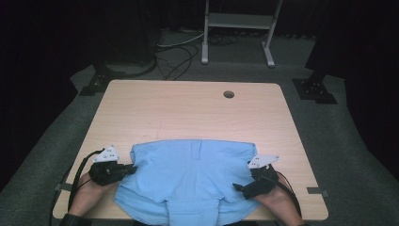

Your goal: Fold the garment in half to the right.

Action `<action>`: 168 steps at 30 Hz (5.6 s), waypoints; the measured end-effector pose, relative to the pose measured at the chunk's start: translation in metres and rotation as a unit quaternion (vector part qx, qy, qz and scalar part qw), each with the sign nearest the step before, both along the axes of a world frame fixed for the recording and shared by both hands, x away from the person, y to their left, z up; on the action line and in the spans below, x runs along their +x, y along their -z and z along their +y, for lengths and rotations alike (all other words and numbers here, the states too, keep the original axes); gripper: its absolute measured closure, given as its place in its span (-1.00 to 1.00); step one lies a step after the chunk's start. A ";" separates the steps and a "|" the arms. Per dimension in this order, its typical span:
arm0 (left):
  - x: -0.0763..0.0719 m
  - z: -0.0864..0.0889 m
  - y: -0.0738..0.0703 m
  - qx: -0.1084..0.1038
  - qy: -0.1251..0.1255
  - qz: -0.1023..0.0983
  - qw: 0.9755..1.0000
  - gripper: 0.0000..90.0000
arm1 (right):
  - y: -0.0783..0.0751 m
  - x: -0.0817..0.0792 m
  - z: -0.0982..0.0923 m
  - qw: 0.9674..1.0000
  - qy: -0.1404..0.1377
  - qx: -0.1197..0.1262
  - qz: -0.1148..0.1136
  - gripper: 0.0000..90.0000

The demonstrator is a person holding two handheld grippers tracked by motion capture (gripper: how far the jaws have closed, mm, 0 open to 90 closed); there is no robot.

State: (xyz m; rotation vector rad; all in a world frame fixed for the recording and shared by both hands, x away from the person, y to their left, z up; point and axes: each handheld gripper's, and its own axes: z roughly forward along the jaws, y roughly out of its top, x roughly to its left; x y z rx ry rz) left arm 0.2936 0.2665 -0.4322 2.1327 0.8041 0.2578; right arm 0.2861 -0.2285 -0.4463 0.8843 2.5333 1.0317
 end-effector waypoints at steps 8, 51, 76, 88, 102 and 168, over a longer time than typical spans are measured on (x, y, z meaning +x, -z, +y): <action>-0.002 -0.006 -0.017 -0.032 0.016 -0.026 0.999 0.90 | 0.000 0.000 0.000 1.000 0.000 0.000 0.000 -1.00; 0.033 -0.121 -0.100 -0.102 0.164 -0.107 0.975 0.91 | -0.001 0.017 0.038 1.000 -0.018 -0.005 0.002 -1.00; 0.042 -0.153 -0.100 -0.095 0.199 -0.104 0.970 0.91 | -0.006 0.017 0.060 0.998 -0.062 0.008 0.008 -0.99; 0.042 -0.153 -0.102 -0.094 0.196 -0.104 0.970 0.91 | -0.001 0.015 0.044 0.995 -0.101 -0.001 0.011 -1.00; 0.049 -0.182 -0.107 -0.097 0.219 -0.104 0.965 0.90 | -0.002 0.017 0.099 0.994 -0.112 -0.002 0.013 -1.00; 0.061 -0.129 -0.057 0.004 0.187 -0.064 0.980 -1.00 | -0.072 0.048 0.090 0.980 -0.183 0.072 -0.036 -1.00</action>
